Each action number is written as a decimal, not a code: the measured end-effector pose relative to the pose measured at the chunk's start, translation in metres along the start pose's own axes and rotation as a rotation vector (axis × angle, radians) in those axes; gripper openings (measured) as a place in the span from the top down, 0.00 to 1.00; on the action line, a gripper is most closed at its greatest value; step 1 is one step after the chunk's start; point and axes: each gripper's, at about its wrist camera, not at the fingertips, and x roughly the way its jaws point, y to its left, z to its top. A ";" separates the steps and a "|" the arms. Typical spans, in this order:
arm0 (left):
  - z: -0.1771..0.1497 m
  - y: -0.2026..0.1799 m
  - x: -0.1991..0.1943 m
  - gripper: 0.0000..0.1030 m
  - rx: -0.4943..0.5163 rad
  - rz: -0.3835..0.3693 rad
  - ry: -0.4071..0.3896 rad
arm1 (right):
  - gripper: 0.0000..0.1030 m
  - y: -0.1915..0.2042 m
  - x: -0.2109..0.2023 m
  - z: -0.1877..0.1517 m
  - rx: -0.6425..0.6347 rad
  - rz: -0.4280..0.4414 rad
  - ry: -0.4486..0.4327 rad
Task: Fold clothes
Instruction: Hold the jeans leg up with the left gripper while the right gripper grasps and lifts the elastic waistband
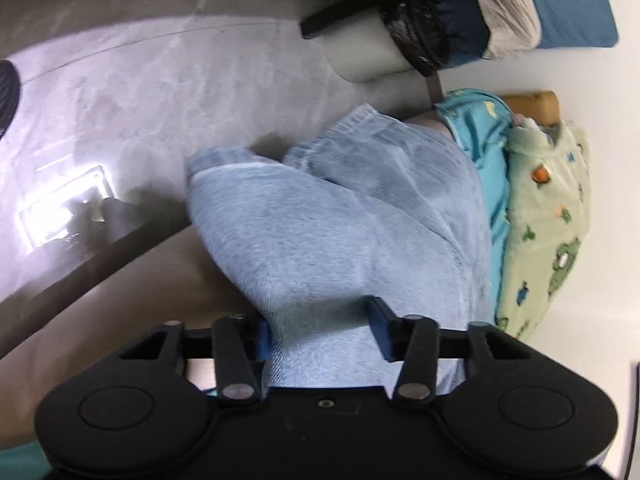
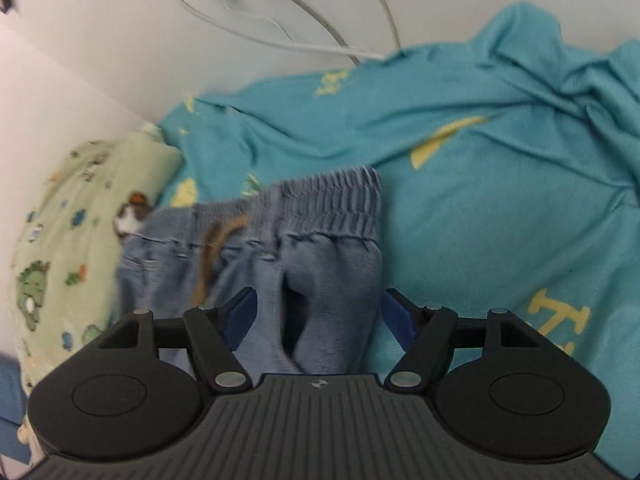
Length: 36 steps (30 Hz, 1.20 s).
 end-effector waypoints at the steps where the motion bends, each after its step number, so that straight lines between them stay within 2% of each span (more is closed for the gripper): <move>1: -0.001 -0.002 0.000 0.71 0.010 0.001 -0.006 | 0.32 -0.001 0.003 0.000 0.004 0.000 0.003; 2: -0.002 -0.003 -0.001 0.85 0.019 0.001 -0.011 | 0.32 -0.002 0.003 -0.002 0.019 0.020 -0.001; 3: -0.002 -0.005 -0.002 0.89 0.027 0.000 -0.019 | 0.32 -0.002 0.004 -0.003 0.034 0.039 -0.005; 4: -0.004 -0.006 -0.005 0.90 0.031 -0.004 -0.030 | 0.33 -0.003 0.004 -0.004 0.049 0.057 -0.009; 5: -0.005 -0.007 -0.008 0.91 0.036 -0.011 -0.044 | 0.37 -0.003 0.004 -0.004 0.057 0.063 -0.015; 7: -0.008 -0.010 -0.017 0.95 0.047 -0.024 -0.072 | 0.49 -0.004 0.005 -0.004 0.059 0.059 -0.020; 9: -0.012 -0.014 -0.029 0.96 0.051 -0.045 -0.105 | 0.83 -0.006 0.002 -0.004 0.063 0.048 -0.026; 10: -0.015 -0.016 -0.037 0.96 0.049 -0.057 -0.122 | 0.88 -0.008 -0.001 -0.004 0.079 0.055 -0.029; 12: -0.021 -0.021 -0.051 0.96 0.049 -0.070 -0.159 | 0.95 -0.015 -0.015 -0.005 0.157 0.147 -0.041; 14: -0.026 -0.020 -0.065 0.96 0.024 -0.084 -0.188 | 0.96 -0.012 -0.034 -0.004 0.156 0.214 -0.079; 16: -0.031 -0.017 -0.078 0.97 -0.015 -0.104 -0.212 | 0.96 -0.007 -0.057 -0.003 0.124 0.235 -0.139; 19: -0.031 -0.013 -0.089 0.97 -0.027 -0.100 -0.228 | 0.97 -0.013 -0.071 -0.002 0.161 0.280 -0.181; 22: -0.022 -0.015 -0.090 0.97 -0.055 -0.102 -0.221 | 0.97 -0.006 -0.064 -0.001 0.112 0.217 -0.163; 25: -0.008 -0.037 -0.085 0.97 -0.062 -0.090 -0.225 | 0.96 0.012 -0.059 0.000 0.097 0.196 -0.145; 30: 0.031 -0.100 -0.057 0.97 -0.006 -0.046 -0.266 | 0.97 0.092 -0.048 0.009 -0.052 0.204 -0.212; 36: 0.072 -0.164 0.005 0.97 0.033 0.026 -0.285 | 0.97 0.179 0.008 0.033 -0.146 0.151 -0.214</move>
